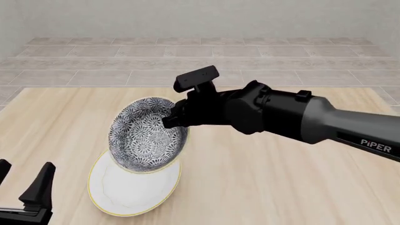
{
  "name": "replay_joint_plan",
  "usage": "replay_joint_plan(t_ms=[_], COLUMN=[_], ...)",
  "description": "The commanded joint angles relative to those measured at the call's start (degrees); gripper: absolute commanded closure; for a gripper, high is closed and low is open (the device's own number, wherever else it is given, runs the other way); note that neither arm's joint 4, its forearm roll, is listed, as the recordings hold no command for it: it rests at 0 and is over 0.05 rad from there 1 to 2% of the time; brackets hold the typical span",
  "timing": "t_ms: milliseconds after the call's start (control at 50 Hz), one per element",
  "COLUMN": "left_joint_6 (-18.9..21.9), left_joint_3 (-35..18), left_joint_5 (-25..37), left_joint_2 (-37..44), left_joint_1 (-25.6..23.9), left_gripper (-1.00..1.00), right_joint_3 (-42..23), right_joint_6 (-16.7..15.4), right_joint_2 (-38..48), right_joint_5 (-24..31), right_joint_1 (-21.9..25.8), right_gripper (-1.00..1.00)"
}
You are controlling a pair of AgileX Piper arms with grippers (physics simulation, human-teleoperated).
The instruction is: Put the bowl on the plate.
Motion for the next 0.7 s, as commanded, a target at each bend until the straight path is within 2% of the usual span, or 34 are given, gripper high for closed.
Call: replay_joint_plan(t_ms=[20,340,700], left_joint_6=[0.0,0.1,-0.1], left_joint_3=[-0.1,-0.3,-0.8], left_joint_5=[1.0,1.5,3.1], left_joint_2=[-1.0,-1.2,-2.5], left_joint_1=[0.2,0.2,0.6], left_gripper=[-1.00,-1.00,-1.00], right_joint_3=[-2.0,-1.7,-3.0], right_joint_6=[1.0,2.6,3.0], right_joint_2=[2.0,2.9,5.9], right_joint_5=[0.0,0.2,-0.5], right_joint_1=[1.7,6.4,7.1], right_gripper=[1.00,1.00,1.00])
